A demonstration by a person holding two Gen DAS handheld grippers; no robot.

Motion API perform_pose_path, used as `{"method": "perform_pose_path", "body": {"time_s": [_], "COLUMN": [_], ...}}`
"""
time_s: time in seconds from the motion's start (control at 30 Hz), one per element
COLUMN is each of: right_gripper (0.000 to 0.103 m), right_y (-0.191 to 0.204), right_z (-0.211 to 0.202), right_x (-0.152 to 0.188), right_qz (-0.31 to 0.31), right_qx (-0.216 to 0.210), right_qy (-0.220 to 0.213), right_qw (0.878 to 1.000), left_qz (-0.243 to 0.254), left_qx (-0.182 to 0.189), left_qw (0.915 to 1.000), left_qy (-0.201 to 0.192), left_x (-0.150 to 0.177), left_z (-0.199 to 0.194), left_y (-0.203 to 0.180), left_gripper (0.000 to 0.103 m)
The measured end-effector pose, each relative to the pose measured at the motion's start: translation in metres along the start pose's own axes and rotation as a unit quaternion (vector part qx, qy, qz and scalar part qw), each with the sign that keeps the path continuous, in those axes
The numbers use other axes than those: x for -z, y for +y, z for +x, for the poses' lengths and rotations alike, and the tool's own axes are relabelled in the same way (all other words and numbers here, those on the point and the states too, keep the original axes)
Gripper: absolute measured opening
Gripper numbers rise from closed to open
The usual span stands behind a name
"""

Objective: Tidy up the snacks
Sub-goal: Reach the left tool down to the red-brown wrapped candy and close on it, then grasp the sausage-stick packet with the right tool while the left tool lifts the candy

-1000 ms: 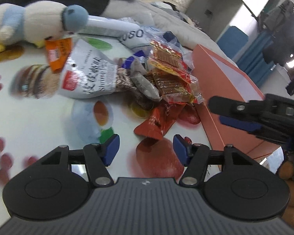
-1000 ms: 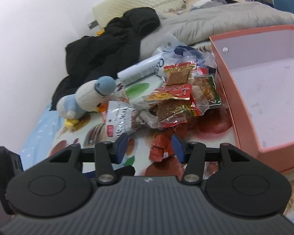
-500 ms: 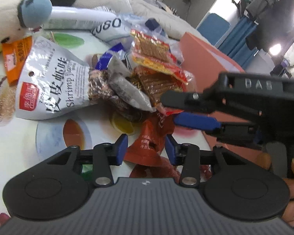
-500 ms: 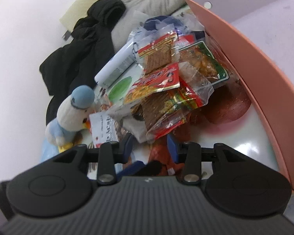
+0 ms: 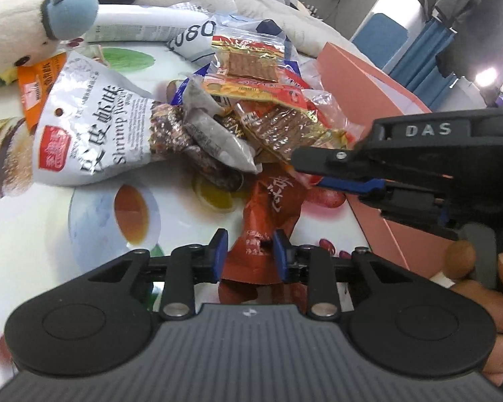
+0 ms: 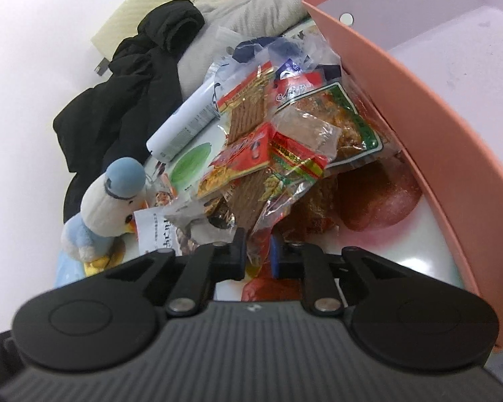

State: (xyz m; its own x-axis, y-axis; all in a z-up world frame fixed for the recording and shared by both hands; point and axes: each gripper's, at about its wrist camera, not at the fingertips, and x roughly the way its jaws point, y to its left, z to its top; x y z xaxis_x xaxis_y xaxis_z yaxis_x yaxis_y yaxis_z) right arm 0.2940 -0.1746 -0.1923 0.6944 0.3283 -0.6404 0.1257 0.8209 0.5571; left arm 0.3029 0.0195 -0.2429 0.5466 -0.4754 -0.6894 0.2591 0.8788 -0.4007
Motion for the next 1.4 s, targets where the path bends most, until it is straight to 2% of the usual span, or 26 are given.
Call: {"method": "perform_pose_path", "body": {"time_s": [0.37, 0.5, 0.83, 1.17, 1.27, 1.33, 1.4], "right_gripper": [0.012, 0.011, 0.011, 0.01, 0.012, 0.012, 0.013], "right_y": [-0.003, -0.002, -0.01, -0.039, -0.049, -0.054, -0.053], "right_z": [-0.047, -0.063, -0.106, -0.121, -0.119, -0.119, -0.119], "right_x": [0.026, 0.04, 0.079, 0.097, 0.103, 0.105, 0.106], "right_qz": [-0.031, -0.039, -0.041, -0.049, -0.059, -0.063, -0.086], "right_qx": [0.008, 0.006, 0.004, 0.047, 0.063, 0.075, 0.072], "right_qy": [-0.002, 0.005, 0.006, 0.03, 0.034, 0.031, 0.028], "right_qw": [0.999, 0.999, 0.999, 0.997, 0.996, 0.995, 0.993], "left_qz": [-0.014, -0.007, -0.037, -0.062, -0.057, -0.056, -0.056], "left_qx": [-0.058, -0.09, -0.13, -0.132, -0.128, -0.126, -0.128], "left_qw": [0.9982, 0.9958, 0.9907, 0.9892, 0.9901, 0.9903, 0.9901], "left_qy": [-0.006, -0.012, -0.016, -0.015, -0.01, -0.015, -0.017], "left_x": [0.037, 0.059, 0.103, 0.117, 0.116, 0.114, 0.113], "left_z": [-0.043, -0.068, -0.109, -0.123, -0.121, -0.122, -0.123], "left_y": [-0.007, -0.013, -0.02, -0.031, -0.035, -0.036, -0.036], "left_gripper": [0.027, 0.027, 0.026, 0.028, 0.043, 0.062, 0.065]}}
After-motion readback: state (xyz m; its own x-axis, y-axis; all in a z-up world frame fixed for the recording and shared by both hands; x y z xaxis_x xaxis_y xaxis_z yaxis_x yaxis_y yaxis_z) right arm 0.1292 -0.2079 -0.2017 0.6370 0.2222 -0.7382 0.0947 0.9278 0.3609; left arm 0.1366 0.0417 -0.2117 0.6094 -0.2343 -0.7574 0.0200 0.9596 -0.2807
